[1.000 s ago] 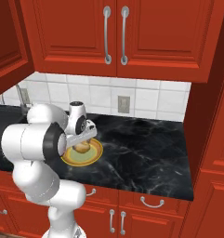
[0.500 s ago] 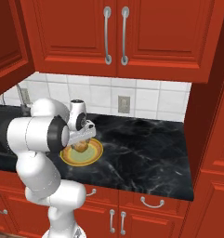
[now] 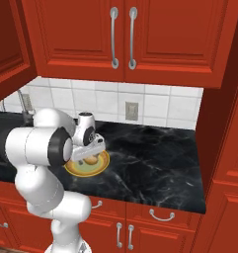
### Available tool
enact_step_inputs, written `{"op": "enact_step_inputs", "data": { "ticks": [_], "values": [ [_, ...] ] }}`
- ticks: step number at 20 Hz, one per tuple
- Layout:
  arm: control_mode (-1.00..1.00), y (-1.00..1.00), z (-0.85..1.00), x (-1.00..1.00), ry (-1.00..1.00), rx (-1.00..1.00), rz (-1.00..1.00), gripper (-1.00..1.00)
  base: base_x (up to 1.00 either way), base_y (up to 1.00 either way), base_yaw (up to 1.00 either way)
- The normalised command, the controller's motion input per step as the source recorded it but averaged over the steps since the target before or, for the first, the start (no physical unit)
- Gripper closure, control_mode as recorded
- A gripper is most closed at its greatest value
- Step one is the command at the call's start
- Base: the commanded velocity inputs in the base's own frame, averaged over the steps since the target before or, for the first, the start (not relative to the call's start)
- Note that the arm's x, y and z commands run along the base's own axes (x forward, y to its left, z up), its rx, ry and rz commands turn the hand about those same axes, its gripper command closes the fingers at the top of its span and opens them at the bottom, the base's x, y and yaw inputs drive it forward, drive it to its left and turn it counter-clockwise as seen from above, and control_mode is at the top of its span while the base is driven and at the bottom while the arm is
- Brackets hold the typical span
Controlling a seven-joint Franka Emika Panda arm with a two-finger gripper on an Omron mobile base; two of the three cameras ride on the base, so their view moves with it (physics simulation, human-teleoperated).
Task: Move the hot dog bun to the plate on the dining table and place the condiment next to that plate. Then navigate to the fridge and take the sausage and place it on the plate as well.
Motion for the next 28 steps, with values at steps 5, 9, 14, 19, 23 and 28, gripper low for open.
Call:
{"op": "enact_step_inputs", "data": {
  "ticks": [5,9,14,19,23,28],
  "values": [
    [-1.00,-0.04,-0.33,-0.01,0.00,0.00,0.00,1.00,0.00,0.00,0.00],
    [-1.00,0.00,0.03,-0.35,0.00,0.01,0.00,1.00,0.00,0.00,0.00],
    [-1.00,0.00,0.30,-0.77,0.01,0.00,0.00,1.00,0.00,0.00,0.00],
    [-1.00,-0.04,0.91,-0.86,0.00,0.00,0.00,1.00,0.00,0.00,0.00],
    [-1.00,-0.01,1.00,-0.77,0.00,0.00,0.00,1.00,0.00,0.00,0.00],
    [-1.00,-0.12,1.00,-0.75,-0.01,0.00,0.00,1.00,0.00,0.00,0.00]
  ]
}}
